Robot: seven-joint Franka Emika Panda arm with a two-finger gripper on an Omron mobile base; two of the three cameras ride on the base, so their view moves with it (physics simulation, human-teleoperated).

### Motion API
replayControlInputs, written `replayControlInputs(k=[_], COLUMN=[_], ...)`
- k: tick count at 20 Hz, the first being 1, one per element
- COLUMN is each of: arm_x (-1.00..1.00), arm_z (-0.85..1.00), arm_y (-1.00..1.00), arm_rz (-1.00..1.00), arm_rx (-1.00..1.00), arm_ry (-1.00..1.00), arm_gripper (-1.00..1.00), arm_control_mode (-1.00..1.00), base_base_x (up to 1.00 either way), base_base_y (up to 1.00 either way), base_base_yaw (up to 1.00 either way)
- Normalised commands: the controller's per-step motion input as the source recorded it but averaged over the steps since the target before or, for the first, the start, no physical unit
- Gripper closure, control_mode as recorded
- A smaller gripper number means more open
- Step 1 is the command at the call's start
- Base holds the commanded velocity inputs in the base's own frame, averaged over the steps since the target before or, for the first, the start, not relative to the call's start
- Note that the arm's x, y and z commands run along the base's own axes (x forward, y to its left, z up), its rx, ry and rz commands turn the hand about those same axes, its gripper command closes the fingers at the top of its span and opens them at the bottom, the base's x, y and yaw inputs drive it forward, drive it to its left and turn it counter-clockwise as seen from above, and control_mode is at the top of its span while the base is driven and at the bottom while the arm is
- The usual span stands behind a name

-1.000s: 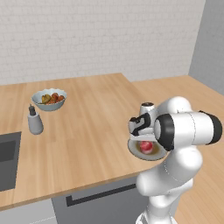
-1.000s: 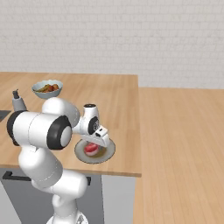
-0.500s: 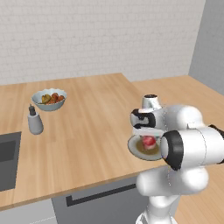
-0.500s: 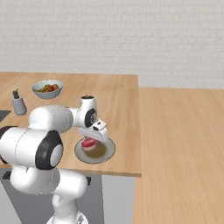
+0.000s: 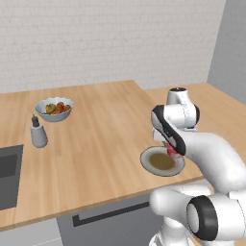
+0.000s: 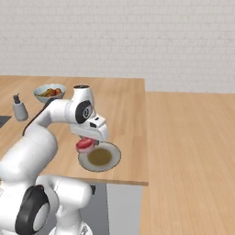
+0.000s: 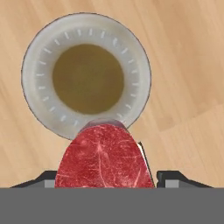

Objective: Pick up the knife from the drawer and place it on the cutting board. Then place the meat from the plate to the cutting board.

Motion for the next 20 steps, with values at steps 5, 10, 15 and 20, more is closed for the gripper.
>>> replayControlInputs(k=[5, 10, 15, 20], arm_x=[-1.00, -1.00, -0.46, -0.01], arm_z=[1.00, 0.84, 0.60, 0.02], arm_y=[0.00, 0.00, 0.00, 0.00], arm_rz=[0.11, 0.11, 0.10, 0.00], arm_rx=[0.00, 0.01, 0.02, 0.00], arm_ry=[0.00, -0.07, -0.15, 0.00], arm_gripper=[1.00, 1.00, 1.00, 1.00], arm_control_mode=[-1.00, -1.00, -1.00, -1.00], base_base_x=[0.00, 0.00, 0.00, 0.00], base_base_y=[0.00, 0.00, 0.00, 0.00], base_base_yaw=[0.00, 0.00, 0.00, 0.00])
